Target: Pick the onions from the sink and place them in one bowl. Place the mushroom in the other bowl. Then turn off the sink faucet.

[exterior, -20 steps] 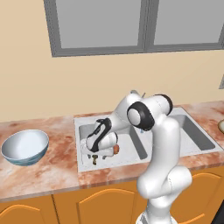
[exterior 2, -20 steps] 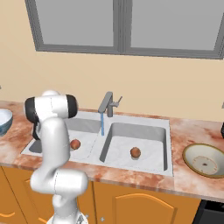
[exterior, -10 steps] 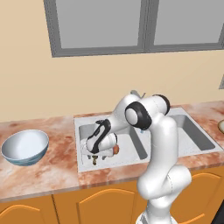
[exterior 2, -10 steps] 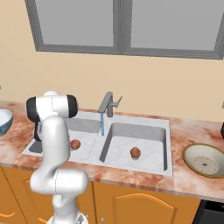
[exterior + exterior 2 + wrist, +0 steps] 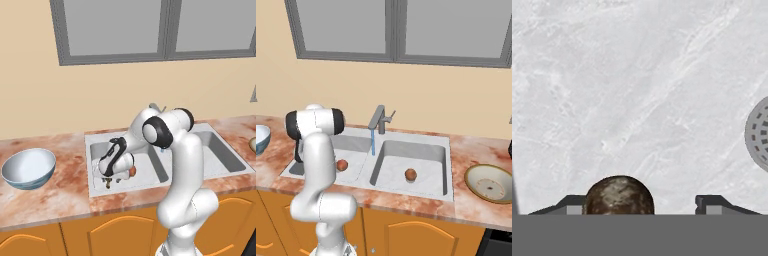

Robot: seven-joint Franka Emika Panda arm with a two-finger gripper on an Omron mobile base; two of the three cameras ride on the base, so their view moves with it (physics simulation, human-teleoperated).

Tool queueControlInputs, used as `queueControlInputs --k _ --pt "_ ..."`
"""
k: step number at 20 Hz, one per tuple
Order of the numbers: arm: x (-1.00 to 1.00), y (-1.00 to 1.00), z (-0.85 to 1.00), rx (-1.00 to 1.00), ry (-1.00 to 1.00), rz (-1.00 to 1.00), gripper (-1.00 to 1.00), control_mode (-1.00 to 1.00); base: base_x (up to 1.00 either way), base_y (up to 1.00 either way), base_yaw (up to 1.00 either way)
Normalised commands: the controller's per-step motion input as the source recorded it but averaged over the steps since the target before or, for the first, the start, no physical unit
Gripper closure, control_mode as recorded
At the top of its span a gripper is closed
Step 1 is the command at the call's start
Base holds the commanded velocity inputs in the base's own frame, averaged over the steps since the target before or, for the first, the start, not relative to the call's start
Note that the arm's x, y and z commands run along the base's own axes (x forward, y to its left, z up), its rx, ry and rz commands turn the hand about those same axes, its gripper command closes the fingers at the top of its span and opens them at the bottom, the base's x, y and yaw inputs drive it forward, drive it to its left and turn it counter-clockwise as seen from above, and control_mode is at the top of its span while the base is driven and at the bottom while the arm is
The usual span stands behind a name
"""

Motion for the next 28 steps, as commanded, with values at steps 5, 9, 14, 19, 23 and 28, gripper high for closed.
queueControlInputs --k 5,9,14,19,23,28 --pt "0.0 0.17 -0.5 0.0 -0.05 0.0 1.0 -1.0 0.0 0.0 0.0" --pt "0.0 0.13 -0.4 0.0 -0.05 0.0 1.0 -1.0 0.0 0.0 0.0" --pt "-0.05 0.03 0.02 0.0 -0.01 0.0 1.0 -1.0 0.0 0.0 0.0" --pt "-0.03 -0.01 0.29 0.0 0.0 -0.02 1.0 -1.0 0.0 0.0 0.0" --pt "-0.11 -0.06 0.66 0.0 0.0 -0.02 1.0 -1.0 0.0 0.0 0.0" --pt "-0.32 -0.1 0.88 0.01 0.0 -0.03 1.0 -1.0 0.0 0.0 0.0"
